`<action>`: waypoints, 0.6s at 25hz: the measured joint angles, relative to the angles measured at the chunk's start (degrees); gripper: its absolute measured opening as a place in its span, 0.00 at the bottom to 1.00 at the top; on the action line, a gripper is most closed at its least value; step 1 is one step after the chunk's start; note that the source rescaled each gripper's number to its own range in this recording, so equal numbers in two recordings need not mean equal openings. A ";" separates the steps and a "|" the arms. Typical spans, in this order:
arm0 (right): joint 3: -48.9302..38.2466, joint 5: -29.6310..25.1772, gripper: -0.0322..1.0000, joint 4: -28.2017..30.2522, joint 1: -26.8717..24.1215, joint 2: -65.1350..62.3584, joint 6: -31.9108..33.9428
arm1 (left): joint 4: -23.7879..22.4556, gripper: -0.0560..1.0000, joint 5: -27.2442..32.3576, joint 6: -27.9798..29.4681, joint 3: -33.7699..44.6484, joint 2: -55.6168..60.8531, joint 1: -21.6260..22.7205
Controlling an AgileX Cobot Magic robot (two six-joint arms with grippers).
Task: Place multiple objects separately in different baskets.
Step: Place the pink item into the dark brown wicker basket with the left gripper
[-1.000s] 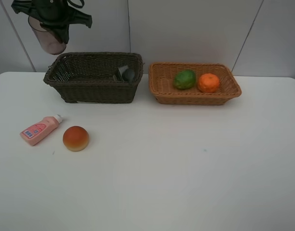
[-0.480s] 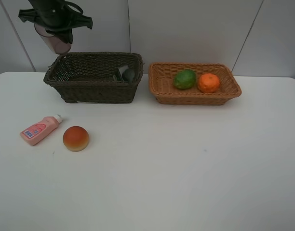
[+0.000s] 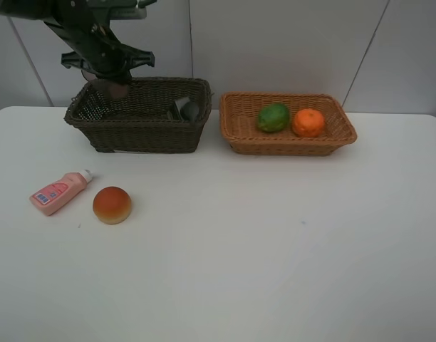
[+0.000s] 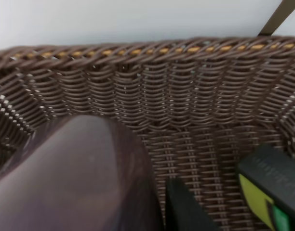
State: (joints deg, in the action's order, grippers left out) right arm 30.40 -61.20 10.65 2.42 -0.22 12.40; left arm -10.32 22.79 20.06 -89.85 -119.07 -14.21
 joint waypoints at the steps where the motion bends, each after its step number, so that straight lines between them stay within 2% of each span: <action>1: 0.00 0.00 0.83 0.00 0.00 0.00 0.00 | 0.07 0.05 -0.29 0.00 0.10 -1.03 0.00; 10: 0.00 0.00 0.83 0.00 0.00 0.00 0.00 | 0.24 0.05 -1.05 -0.06 0.27 -5.26 0.00; 15: 0.00 0.00 0.83 0.00 0.00 0.00 0.00 | 1.81 0.06 -1.09 -3.17 0.27 -5.89 0.00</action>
State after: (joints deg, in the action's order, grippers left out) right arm 30.40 -61.20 10.65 2.42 -0.22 12.40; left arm -8.51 21.70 16.89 -89.58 -124.96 -14.21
